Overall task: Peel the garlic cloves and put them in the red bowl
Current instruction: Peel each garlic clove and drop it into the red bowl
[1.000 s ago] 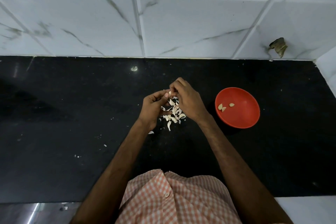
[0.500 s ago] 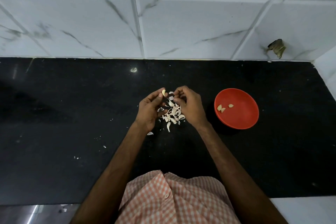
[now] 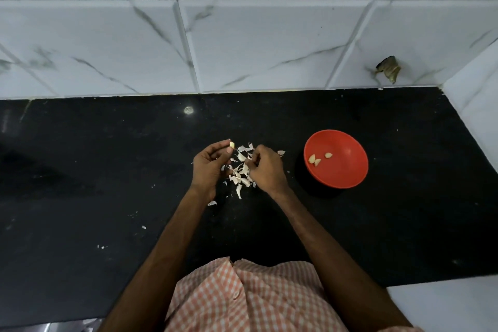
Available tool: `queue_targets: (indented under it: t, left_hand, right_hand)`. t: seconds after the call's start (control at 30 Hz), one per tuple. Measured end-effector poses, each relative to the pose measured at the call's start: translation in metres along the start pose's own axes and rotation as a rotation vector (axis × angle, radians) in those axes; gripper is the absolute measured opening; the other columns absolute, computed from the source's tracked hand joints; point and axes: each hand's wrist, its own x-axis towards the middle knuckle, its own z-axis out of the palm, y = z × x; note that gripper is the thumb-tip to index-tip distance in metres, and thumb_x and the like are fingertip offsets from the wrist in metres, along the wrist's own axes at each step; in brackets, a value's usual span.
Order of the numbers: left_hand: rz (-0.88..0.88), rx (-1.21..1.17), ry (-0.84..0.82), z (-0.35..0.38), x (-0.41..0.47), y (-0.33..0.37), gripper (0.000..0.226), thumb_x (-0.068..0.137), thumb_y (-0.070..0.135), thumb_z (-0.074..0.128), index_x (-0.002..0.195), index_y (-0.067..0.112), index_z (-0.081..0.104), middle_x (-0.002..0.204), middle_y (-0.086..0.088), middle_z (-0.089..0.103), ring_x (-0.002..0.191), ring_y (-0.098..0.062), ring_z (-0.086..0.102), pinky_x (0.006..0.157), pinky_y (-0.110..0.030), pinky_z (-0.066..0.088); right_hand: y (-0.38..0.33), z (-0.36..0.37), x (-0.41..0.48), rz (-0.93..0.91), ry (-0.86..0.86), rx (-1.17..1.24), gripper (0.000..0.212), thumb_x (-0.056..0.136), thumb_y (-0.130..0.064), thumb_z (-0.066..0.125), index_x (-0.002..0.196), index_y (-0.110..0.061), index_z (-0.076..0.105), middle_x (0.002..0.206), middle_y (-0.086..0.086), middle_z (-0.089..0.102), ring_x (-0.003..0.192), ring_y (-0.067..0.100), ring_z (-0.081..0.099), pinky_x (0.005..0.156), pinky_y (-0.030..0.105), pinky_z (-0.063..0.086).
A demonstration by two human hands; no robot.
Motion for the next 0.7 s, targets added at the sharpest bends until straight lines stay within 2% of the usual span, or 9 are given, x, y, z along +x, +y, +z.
queue_targets:
  t: [0.1,0.17,0.2,0.3,0.37,0.47,0.6,0.7]
  left_hand:
    - [-0.001,0.007,0.003,0.003,0.0,-0.003,0.02,0.093,0.006,0.068,0.112,0.009,0.07,0.088,0.003,0.074,0.067,-0.003,0.063,0.052,-0.021,0.054]
    - [0.0,0.012,0.013,0.005,-0.001,-0.004,0.019,0.093,0.006,0.067,0.111,0.009,0.07,0.088,0.003,0.075,0.066,-0.003,0.064,0.052,-0.021,0.053]
    - [0.001,0.013,0.014,0.006,-0.001,-0.004,0.018,0.093,0.005,0.067,0.111,0.009,0.07,0.089,0.002,0.075,0.066,-0.003,0.064,0.052,-0.021,0.053]
    - [0.004,0.025,0.015,0.008,-0.002,-0.004,0.018,0.094,0.006,0.066,0.111,0.01,0.07,0.09,0.001,0.075,0.066,-0.004,0.063,0.052,-0.021,0.053]
    - [0.008,0.023,0.023,0.008,-0.002,-0.005,0.018,0.094,0.006,0.066,0.111,0.009,0.069,0.089,0.002,0.074,0.065,-0.003,0.064,0.052,-0.021,0.053]
    - [0.017,0.021,0.031,0.008,-0.003,-0.003,0.018,0.095,0.006,0.066,0.112,0.008,0.068,0.086,0.004,0.075,0.066,-0.002,0.065,0.052,-0.021,0.052]
    - [0.024,0.011,0.077,0.001,-0.003,0.002,0.017,0.095,0.005,0.065,0.111,0.011,0.069,0.079,0.008,0.075,0.062,-0.002,0.062,0.054,-0.021,0.054]
    - [0.023,0.021,0.091,-0.003,-0.001,0.003,0.02,0.095,0.007,0.066,0.114,0.011,0.069,0.083,0.009,0.075,0.063,-0.002,0.059,0.055,-0.022,0.054]
  right_hand:
    - [0.004,0.0,0.0,-0.026,-0.072,-0.045,0.013,0.085,0.005,0.067,0.089,-0.007,0.065,0.095,0.003,0.059,0.084,0.013,0.059,0.076,0.032,0.053]
    - [0.005,0.001,0.001,-0.029,-0.143,-0.056,0.014,0.088,0.002,0.066,0.099,-0.005,0.07,0.104,0.004,0.061,0.092,0.016,0.062,0.081,0.031,0.054]
    - [0.006,0.001,0.001,-0.031,-0.144,-0.055,0.008,0.092,-0.006,0.068,0.099,-0.005,0.07,0.1,0.002,0.061,0.09,0.014,0.062,0.077,0.028,0.052]
    - [0.003,-0.002,0.0,0.004,-0.077,-0.014,0.019,0.094,-0.025,0.071,0.089,-0.009,0.065,0.079,-0.004,0.06,0.069,0.008,0.056,0.06,0.02,0.042]
    - [0.002,-0.002,-0.001,0.011,-0.036,0.039,0.018,0.092,-0.02,0.072,0.083,-0.009,0.061,0.072,-0.003,0.058,0.063,0.008,0.054,0.057,0.023,0.044]
    - [0.003,-0.004,-0.001,0.05,-0.034,0.141,0.015,0.087,-0.007,0.07,0.081,-0.008,0.057,0.069,-0.002,0.058,0.058,0.011,0.057,0.056,0.033,0.052]
    - [0.011,-0.006,0.003,0.112,-0.095,0.292,0.018,0.088,-0.005,0.069,0.086,-0.018,0.056,0.084,0.002,0.064,0.076,0.023,0.07,0.068,0.044,0.062]
    - [0.013,-0.012,0.003,0.227,-0.161,0.56,0.015,0.094,0.001,0.061,0.104,-0.01,0.063,0.091,0.006,0.065,0.079,0.017,0.069,0.073,0.039,0.064]
